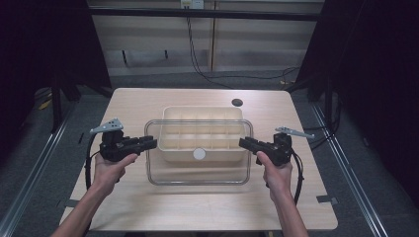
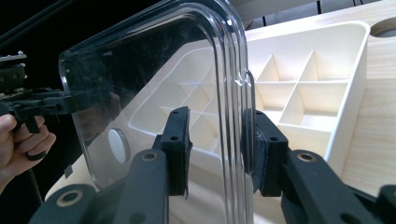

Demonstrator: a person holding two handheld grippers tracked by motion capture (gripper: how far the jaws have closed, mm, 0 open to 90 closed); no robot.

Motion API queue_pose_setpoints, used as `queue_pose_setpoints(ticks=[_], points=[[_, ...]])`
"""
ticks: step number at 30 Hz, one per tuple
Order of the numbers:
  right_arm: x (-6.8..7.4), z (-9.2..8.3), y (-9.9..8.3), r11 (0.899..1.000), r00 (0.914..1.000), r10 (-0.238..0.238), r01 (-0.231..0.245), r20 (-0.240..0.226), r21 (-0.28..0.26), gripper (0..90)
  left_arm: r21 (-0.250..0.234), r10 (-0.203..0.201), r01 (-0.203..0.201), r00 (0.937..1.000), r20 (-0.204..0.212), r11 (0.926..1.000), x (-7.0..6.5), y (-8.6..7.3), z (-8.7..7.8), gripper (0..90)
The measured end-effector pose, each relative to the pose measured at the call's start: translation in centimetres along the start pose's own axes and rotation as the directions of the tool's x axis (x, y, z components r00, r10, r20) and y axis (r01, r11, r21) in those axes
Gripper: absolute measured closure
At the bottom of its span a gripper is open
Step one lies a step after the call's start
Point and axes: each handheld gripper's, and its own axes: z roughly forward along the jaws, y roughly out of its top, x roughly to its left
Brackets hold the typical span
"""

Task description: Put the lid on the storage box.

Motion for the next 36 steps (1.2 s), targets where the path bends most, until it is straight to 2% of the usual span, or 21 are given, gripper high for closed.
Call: queue_pose_setpoints(ticks=[8,15,19,22,28,36], points=[[-0.3,0.2,1.2,1.000,1.0000,0.003,-0.003,0.004,-0.002,64.1,0.001,0.005,-0.005,0.9999,-0.017,1.0000,0.2,1.1,0.5,69.4],[-0.4,0.3,2.5,1.000,0.9999,-0.003,0.003,0.012,-0.018,63.8,-0.023,0.021,-0.021,0.9995,-0.024,0.9995,0.3,2.6,0.7,69.4],[-0.5,0.4,3.0,1.000,0.9999,-0.002,0.002,0.012,-0.025,63.6,-0.009,0.030,-0.030,0.9987,-0.042,0.9995,0.4,3.2,1.0,68.9],[-0.6,0.5,3.0,1.000,1.0000,0.006,-0.006,0.008,-0.023,63.7,-0.011,0.030,-0.031,0.9988,-0.039,0.9995,0.5,3.3,1.0,69.0],[-1.0,0.6,3.9,0.999,0.9997,0.023,-0.022,0.013,-0.034,63.7,-0.025,0.013,-0.014,0.9994,-0.031,0.9996,0.7,4.0,1.5,68.9],[-1.5,1.1,5.5,0.999,0.9994,0.027,-0.026,0.021,-0.047,63.3,-0.042,0.004,-0.007,0.9988,-0.049,0.9991,1.1,5.4,2.1,68.8]])
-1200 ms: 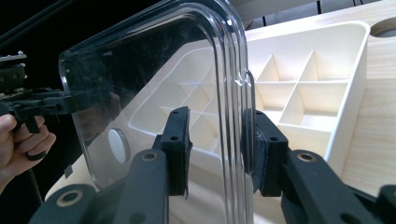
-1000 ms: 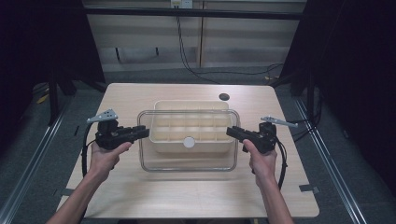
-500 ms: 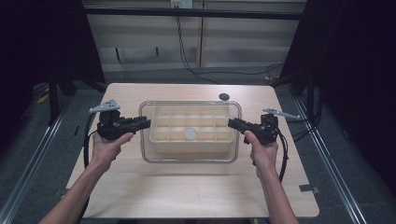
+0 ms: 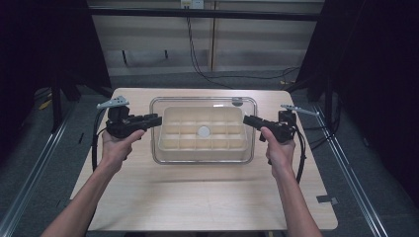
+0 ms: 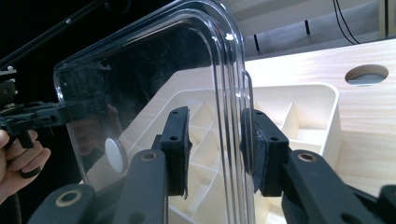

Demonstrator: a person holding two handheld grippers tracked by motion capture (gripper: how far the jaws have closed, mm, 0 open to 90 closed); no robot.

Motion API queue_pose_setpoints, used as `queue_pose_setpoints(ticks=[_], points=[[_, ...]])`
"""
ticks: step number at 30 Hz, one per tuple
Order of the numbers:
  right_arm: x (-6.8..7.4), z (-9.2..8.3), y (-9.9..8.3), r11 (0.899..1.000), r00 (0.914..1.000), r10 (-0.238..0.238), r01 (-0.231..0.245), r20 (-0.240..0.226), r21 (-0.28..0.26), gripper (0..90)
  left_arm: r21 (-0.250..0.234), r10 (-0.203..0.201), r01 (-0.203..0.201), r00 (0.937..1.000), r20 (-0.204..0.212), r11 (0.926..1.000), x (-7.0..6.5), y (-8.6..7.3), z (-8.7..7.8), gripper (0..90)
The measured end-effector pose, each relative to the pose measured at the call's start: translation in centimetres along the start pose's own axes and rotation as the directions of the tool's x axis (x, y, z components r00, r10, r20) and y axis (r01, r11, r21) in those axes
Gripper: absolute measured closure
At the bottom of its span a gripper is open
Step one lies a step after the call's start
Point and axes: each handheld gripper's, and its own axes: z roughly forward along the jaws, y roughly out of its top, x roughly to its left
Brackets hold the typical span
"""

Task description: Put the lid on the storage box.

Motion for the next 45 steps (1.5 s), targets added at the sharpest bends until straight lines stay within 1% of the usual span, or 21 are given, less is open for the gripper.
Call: queue_pose_setpoints(ticks=[3,4,6,12,16,17,19,21,22,25,28,30,31,32,37,38,39,42,43,44,45], points=[[-0.4,0.3,0.5,1.000,1.0000,0.003,-0.003,0.006,-0.003,62.7,0.002,0.001,-0.001,1.0000,-0.001,1.0000,0.0,0.3,0.3,68.9],[-0.4,0.4,0.7,1.000,0.9999,0.011,-0.011,0.009,-0.004,62.6,0.007,0.006,-0.006,1.0000,-0.005,1.0000,0.1,0.5,0.5,68.9],[-0.7,0.5,1.0,1.000,0.9999,0.009,-0.009,0.009,-0.006,62.5,0.005,0.005,-0.005,1.0000,-0.003,1.0000,0.1,0.6,0.6,68.9],[-0.7,0.9,1.5,1.000,1.0000,0.005,-0.005,0.008,-0.008,62.5,0.005,0.005,-0.005,0.9999,-0.014,1.0000,0.5,1.2,0.8,68.8],[-1.0,1.5,1.9,1.000,0.9999,0.006,-0.006,0.012,-0.004,62.6,0.002,-0.011,0.011,0.9996,-0.025,0.9999,1.3,1.4,1.2,68.8],[-1.1,1.7,1.9,1.000,0.9999,0.008,-0.008,0.011,-0.005,62.5,0.004,-0.013,0.013,0.9997,-0.021,0.9999,1.5,1.5,1.4,68.8],[-1.3,1.9,2.0,1.000,0.9998,0.014,-0.014,0.016,-0.003,62.6,-0.001,-0.021,0.021,0.9995,-0.025,0.9998,1.7,1.6,1.6,68.8],[-1.4,2.1,2.3,1.000,0.9998,0.011,-0.011,0.014,0.003,62.6,-0.002,-0.031,0.031,0.9994,-0.017,0.9995,1.8,1.6,1.7,68.9],[-1.4,2.1,2.4,1.000,0.9997,0.015,-0.015,0.018,0.001,62.6,0.000,-0.024,0.024,0.9995,-0.019,0.9997,1.9,1.6,1.7,68.9],[-1.6,2.4,2.7,1.000,0.9996,0.012,-0.012,0.024,-0.002,62.6,-0.005,-0.035,0.035,0.9989,-0.030,0.9994,2.1,1.8,1.9,68.9],[-1.7,2.7,2.7,1.000,0.9996,0.024,-0.024,0.017,-0.004,62.6,-0.002,-0.030,0.030,0.9990,-0.035,0.9996,2.2,2.1,2.0,68.9],[-1.8,2.8,2.6,1.000,0.9996,0.027,-0.027,0.014,-0.004,62.7,-0.006,-0.037,0.037,0.9986,-0.038,0.9993,2.4,2.1,2.1,68.8],[-2.0,3.0,2.5,0.999,0.9994,0.032,-0.032,0.015,-0.001,62.7,0.009,-0.027,0.027,0.9985,-0.048,0.9996,2.5,2.1,2.2,68.6],[-2.0,3.2,2.5,0.999,0.9994,0.032,-0.032,0.015,0.001,62.7,0.009,-0.027,0.027,0.9985,-0.048,0.9996,2.5,2.1,2.2,68.5],[-2.4,3.6,2.3,0.999,0.9990,0.041,-0.041,0.018,0.006,62.8,0.006,-0.042,0.043,0.9979,-0.049,0.9991,3.1,1.8,2.6,68.2],[-2.5,3.7,2.3,0.999,0.9990,0.040,-0.040,0.020,0.008,62.8,0.010,-0.041,0.042,0.9978,-0.052,0.9991,3.2,1.8,2.7,68.1],[-2.6,3.9,2.5,0.999,0.9991,0.035,-0.036,0.025,0.022,62.9,0.009,-0.043,0.044,0.9976,-0.054,0.9990,3.4,1.8,2.9,67.7],[-2.9,4.1,2.6,0.999,0.9991,0.030,-0.031,0.029,0.025,62.9,0.012,-0.043,0.044,0.9976,-0.054,0.9990,3.6,1.7,3.1,67.0],[-3.0,4.2,2.6,0.999,0.9990,0.030,-0.031,0.032,0.028,62.9,0.012,-0.054,0.055,0.9971,-0.053,0.9984,3.8,1.6,3.4,66.8],[-3.1,4.3,2.5,0.999,0.9989,0.032,-0.033,0.034,0.028,62.9,0.014,-0.054,0.055,0.9970,-0.055,0.9984,4.0,1.6,3.5,66.6],[-3.2,4.4,2.5,0.999,0.9988,0.034,-0.035,0.036,0.028,62.9,0.010,-0.062,0.063,0.9967,-0.053,0.9980,4.1,1.5,3.6,66.5]])
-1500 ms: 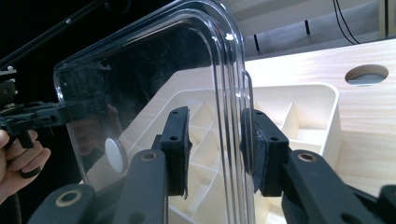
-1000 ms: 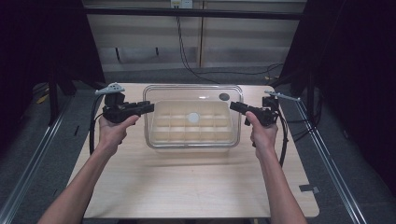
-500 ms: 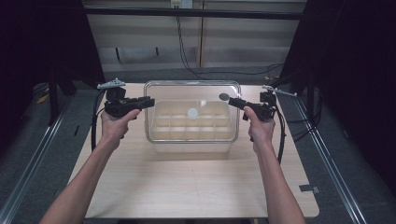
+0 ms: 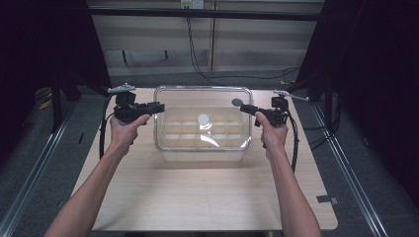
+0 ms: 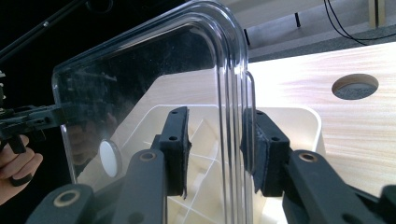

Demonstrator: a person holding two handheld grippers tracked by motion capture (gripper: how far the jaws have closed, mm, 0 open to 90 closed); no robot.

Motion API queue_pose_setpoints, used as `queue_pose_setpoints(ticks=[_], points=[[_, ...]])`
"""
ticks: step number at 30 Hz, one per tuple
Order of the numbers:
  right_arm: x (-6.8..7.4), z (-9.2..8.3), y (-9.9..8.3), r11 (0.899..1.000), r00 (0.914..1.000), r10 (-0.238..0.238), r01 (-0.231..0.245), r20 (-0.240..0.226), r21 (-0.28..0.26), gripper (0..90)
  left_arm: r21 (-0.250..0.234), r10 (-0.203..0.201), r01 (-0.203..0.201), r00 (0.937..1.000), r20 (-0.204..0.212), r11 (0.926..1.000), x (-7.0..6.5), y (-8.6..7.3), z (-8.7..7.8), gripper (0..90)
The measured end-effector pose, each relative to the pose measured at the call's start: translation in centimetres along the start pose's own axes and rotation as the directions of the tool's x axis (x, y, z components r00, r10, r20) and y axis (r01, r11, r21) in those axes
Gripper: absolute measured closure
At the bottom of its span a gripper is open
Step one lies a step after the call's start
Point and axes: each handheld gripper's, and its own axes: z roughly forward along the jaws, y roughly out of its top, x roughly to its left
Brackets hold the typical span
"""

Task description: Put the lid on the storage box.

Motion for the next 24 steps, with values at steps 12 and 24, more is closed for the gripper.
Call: queue_pose_setpoints(ticks=[12,24], points=[[-0.9,1.6,0.0,1.000,0.9987,-0.004,0.003,0.050,0.031,60.7,0.035,-0.038,0.038,0.9992,-0.016,0.9986,2.0,-0.3,1.6,64.8],[-1.9,3.6,-0.6,0.998,0.9931,-0.012,0.005,0.116,0.062,55.6,0.070,-0.076,0.078,0.9967,-0.029,0.9945,3.6,-1.1,3.0,63.4]])
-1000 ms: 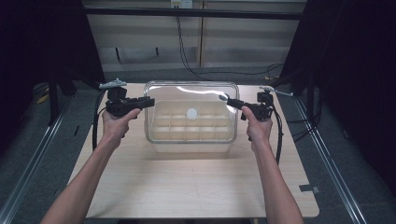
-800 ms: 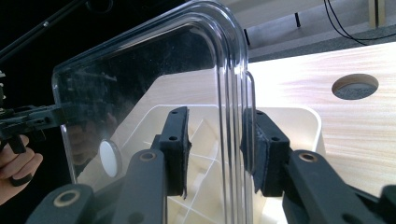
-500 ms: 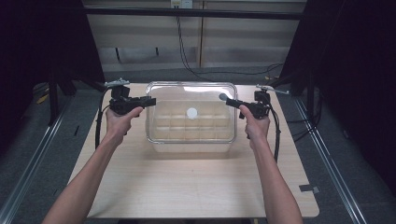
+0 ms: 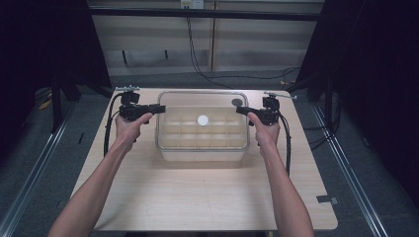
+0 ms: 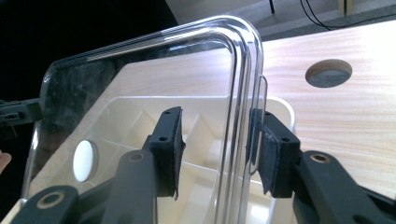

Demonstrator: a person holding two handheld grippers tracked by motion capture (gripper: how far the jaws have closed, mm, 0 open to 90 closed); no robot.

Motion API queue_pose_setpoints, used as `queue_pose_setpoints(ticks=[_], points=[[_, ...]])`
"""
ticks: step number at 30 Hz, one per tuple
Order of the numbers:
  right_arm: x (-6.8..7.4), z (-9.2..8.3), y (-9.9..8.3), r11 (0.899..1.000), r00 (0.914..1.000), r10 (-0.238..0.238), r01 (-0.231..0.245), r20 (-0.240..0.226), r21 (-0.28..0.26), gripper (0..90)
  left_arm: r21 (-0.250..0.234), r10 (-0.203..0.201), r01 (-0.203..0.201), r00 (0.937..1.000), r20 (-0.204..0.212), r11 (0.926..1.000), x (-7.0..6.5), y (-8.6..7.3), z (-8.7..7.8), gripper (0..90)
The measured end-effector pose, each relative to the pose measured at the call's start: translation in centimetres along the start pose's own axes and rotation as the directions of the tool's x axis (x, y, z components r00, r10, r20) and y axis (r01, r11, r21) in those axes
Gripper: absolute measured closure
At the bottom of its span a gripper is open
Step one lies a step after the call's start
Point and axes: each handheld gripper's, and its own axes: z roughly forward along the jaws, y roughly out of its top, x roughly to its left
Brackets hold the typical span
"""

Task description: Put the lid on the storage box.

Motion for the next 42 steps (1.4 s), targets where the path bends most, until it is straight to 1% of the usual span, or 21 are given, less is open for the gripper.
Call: queue_pose_setpoints(ticks=[1,2,3,4,7,10,13,14,18,19,20,23,26,29,35,36,37,38,39,40,42], points=[[0.0,0.0,0.0,1.000,1.0000,0.000,0.000,0.000,0.000,55.6,0.008,0.004,-0.004,1.0000,-0.008,1.0000,0.2,-0.1,0.1,63.4],[-0.1,0.3,-0.1,1.000,0.9999,-0.003,0.003,0.016,0.006,54.8,0.023,0.016,-0.016,0.9996,-0.021,0.9996,0.4,-0.2,0.3,63.1],[-0.1,0.3,-0.1,1.000,0.9999,-0.003,0.003,0.016,0.006,54.8,0.023,0.016,-0.016,0.9996,-0.021,0.9996,0.4,-0.2,0.3,62.8],[-0.1,0.5,-0.3,1.000,0.9996,-0.006,0.006,0.029,0.006,54.2,0.028,0.019,-0.018,0.9995,-0.026,0.9994,0.4,-0.3,0.4,62.7],[-0.2,0.9,-0.5,1.000,0.9992,0.004,-0.004,0.040,0.000,53.3,0.049,0.018,-0.017,0.9997,-0.018,0.9987,0.7,-0.5,0.7,61.6],[-0.5,1.1,-0.7,1.000,0.9992,0.014,-0.014,0.037,0.001,53.3,0.056,0.018,-0.018,0.9998,-0.011,0.9983,0.8,-0.6,0.9,59.3],[-0.6,1.2,-0.9,1.000,0.9991,0.021,-0.021,0.038,-0.003,53.2,0.063,-0.002,0.002,1.0000,0.004,0.9980,1.0,-1.0,1.5,56.9],[-0.7,1.3,-1.2,1.000,0.9988,0.027,-0.027,0.041,-0.012,53.4,0.056,-0.027,0.026,0.9996,0.010,0.9981,1.1,-1.3,1.7,56.1],[-1.1,1.6,-1.7,0.999,0.9985,0.042,-0.041,0.036,-0.019,53.5,0.063,-0.026,0.025,0.9996,0.010,0.9977,1.2,-1.6,1.9,54.6],[-1.1,1.7,-1.8,0.999,0.9983,0.046,-0.045,0.035,-0.018,53.5,0.068,-0.015,0.014,0.9999,0.008,0.9976,1.2,-1.5,1.9,54.5],[-1.1,1.7,-1.8,0.999,0.9982,0.049,-0.048,0.036,-0.019,53.4,0.069,-0.015,0.014,0.9999,0.006,0.9975,1.2,-1.5,1.9,54.5],[-1.2,1.8,-1.8,0.999,0.9982,0.046,-0.046,0.038,-0.013,53.1,0.075,-0.013,0.012,0.9999,0.003,0.9971,1.2,-1.5,2.0,53.8],[-1.4,1.9,-2.0,0.999,0.9978,0.048,-0.047,0.045,-0.016,52.7,0.077,-0.024,0.024,0.9997,-0.002,0.9968,1.3,-1.7,2.3,53.6],[-1.5,1.9,-2.0,0.999,0.9973,0.050,-0.049,0.053,-0.016,52.7,0.076,-0.026,0.026,0.9997,0.001,0.9968,1.3,-1.9,2.5,53.3],[-1.4,2.0,-1.9,0.999,0.9970,0.035,-0.034,0.069,-0.013,51.9,0.080,-0.022,0.021,0.9998,0.005,0.9966,1.4,-2.0,2.4,53.2],[-1.3,2.0,-1.9,1.000,0.9963,0.029,-0.028,0.081,-0.010,51.5,0.079,-0.024,0.024,0.9997,0.002,0.9966,1.4,-2.0,2.5,52.8],[-1.2,2.1,-1.9,1.000,0.9961,0.025,-0.024,0.084,-0.010,51.3,0.087,-0.014,0.015,0.9998,-0.012,0.9961,1.5,-2.0,2.5,52.7],[-1.1,2.1,-1.9,1.000,0.9952,0.015,-0.015,0.097,-0.006,51.1,0.092,-0.014,0.015,0.9998,-0.011,0.9957,1.5,-2.1,2.5,52.9],[-1.1,2.1,-1.9,1.000,0.9952,0.015,-0.015,0.097,-0.006,51.1,0.092,-0.014,0.015,0.9998,-0.011,0.9957,1.5,-2.1,2.5,52.9],[-1.1,2.1,-2.0,1.000,0.9920,-0.008,0.006,0.126,0.012,50.8,0.096,-0.016,0.017,0.9998,-0.012,0.9952,1.6,-2.1,2.6,52.9],[-1.2,2.2,-2.0,1.000,0.9919,-0.005,0.004,0.127,0.013,50.9,0.101,-0.027,0.028,0.9996,-0.011,0.9945,1.6,-2.2,2.7,52.9]])
